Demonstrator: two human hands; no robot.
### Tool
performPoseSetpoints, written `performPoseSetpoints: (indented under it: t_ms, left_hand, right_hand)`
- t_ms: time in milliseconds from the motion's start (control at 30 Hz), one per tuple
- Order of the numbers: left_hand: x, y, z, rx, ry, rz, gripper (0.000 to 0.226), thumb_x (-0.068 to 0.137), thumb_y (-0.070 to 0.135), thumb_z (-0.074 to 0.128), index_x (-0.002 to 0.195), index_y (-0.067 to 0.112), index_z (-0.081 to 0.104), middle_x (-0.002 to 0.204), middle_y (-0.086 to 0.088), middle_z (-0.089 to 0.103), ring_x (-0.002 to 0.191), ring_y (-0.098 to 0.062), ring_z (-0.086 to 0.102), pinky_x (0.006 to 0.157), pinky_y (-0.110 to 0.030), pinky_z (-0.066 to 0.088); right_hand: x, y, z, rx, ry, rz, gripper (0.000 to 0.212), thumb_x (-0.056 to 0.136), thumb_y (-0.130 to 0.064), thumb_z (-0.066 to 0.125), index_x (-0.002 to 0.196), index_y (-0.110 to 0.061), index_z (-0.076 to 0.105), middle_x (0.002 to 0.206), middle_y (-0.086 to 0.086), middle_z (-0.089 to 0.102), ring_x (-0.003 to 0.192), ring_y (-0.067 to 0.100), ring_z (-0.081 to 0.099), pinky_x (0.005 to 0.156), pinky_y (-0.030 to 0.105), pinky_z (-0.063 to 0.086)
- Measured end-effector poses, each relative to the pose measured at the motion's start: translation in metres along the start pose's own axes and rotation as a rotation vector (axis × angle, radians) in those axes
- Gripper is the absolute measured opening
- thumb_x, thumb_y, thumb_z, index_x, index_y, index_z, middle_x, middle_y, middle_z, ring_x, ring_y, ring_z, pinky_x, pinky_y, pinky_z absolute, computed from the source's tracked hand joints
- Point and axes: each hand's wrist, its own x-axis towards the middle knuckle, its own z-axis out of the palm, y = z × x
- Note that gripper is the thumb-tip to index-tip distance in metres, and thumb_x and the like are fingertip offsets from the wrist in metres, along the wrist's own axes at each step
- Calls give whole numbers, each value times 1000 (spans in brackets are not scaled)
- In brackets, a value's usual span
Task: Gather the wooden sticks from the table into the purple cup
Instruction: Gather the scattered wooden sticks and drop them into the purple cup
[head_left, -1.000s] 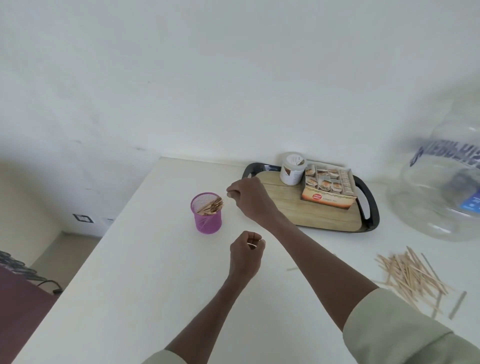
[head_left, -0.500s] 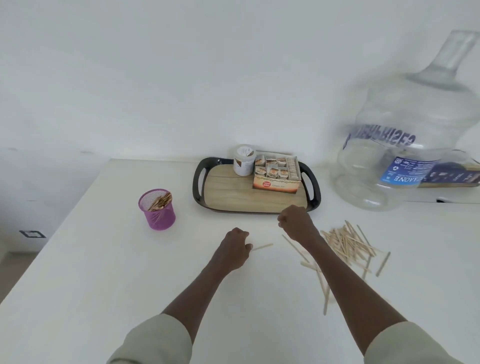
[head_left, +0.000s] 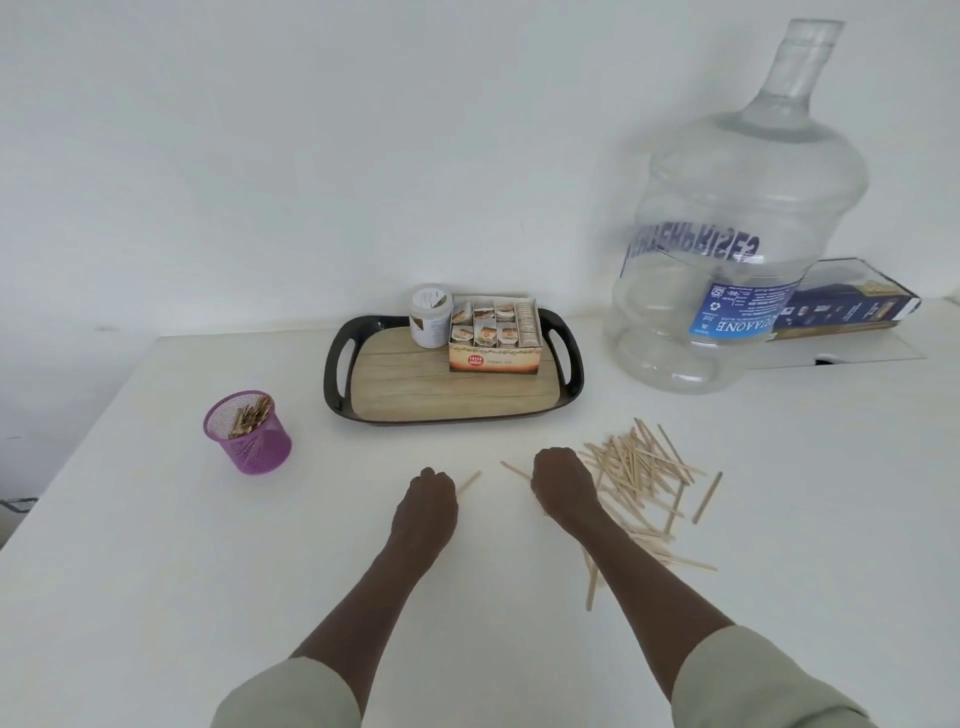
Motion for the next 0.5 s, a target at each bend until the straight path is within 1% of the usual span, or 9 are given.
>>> performPoseSetpoints:
  t_ms: [67, 133, 167, 233, 300, 333, 400, 433, 500]
  left_hand:
    - [2, 3, 2, 48, -42, -8, 20, 94, 1, 37, 105, 4, 53, 109, -11, 54, 105, -28, 56, 75, -33, 43]
    - [2, 7, 2, 27, -61, -21, 20, 95, 2, 37, 108, 5, 52, 96, -4, 54, 103, -29, 60, 78, -33, 46]
    - [2, 9, 2, -61, -64, -59, 18, 96, 5, 38, 107, 6, 52, 88, 0, 52, 100, -30, 62, 75, -33, 47]
    - [2, 16, 0, -323, -35, -149, 14, 95, 8, 42, 102, 8, 54, 88, -6, 60, 89, -30, 65, 68, -33, 51]
    - [1, 26, -3, -639, -8, -270, 16, 92, 7, 49, 105, 10, 57, 96, -11, 70, 77, -22, 64, 63, -24, 52]
    - [2, 33, -5, -768, -10, -314, 21, 91, 5, 51, 110, 10, 57, 94, -10, 72, 75, -18, 64, 66, -21, 52]
    - [5, 45, -5, -1011, -48, -390, 29, 90, 3, 56, 118, 9, 57, 86, -7, 72, 75, -18, 64, 81, -29, 56]
    - [6, 52, -7, -1144, -86, -421, 29, 90, -1, 57, 118, 6, 58, 83, -8, 70, 73, -19, 63, 82, -32, 56]
    - [6, 65, -9, -1341, -153, -426, 27, 88, -8, 54, 113, -4, 63, 81, -13, 64, 70, -19, 58, 72, -29, 53]
  right_hand:
    - [3, -2, -1, 17, -11, -20, 18, 85, -1, 47, 96, -2, 61, 102, 13, 64, 104, 30, 56, 78, 35, 46]
    - [6, -4, -1, 51, -32, -36, 17, 82, -4, 50, 94, -2, 61, 100, 13, 64, 101, 30, 56, 77, 36, 46]
    - [7, -4, -1, 95, -30, -37, 14, 81, -5, 51, 90, -3, 61, 97, 13, 65, 98, 30, 57, 73, 35, 44]
    - [10, -5, -3, 205, 0, -16, 7, 79, -9, 53, 78, -5, 59, 83, 11, 65, 82, 29, 58, 63, 32, 39]
    - [11, -9, -8, 325, 30, -4, 10, 79, -11, 55, 71, -5, 57, 73, 9, 65, 67, 25, 55, 58, 29, 39]
    - [11, -10, -11, 384, 37, -4, 12, 79, -11, 56, 68, -5, 57, 70, 7, 64, 63, 23, 55, 56, 27, 40]
    - [10, -12, -16, 489, 42, -11, 18, 78, -11, 57, 61, -7, 52, 62, 1, 59, 61, 21, 54, 51, 25, 37]
    - [10, -12, -18, 522, 45, -17, 19, 78, -11, 58, 60, -7, 52, 61, 1, 58, 61, 21, 55, 50, 24, 36]
    - [8, -11, -22, 550, 47, -30, 18, 80, -12, 59, 63, -6, 57, 67, 4, 64, 65, 20, 59, 52, 22, 38]
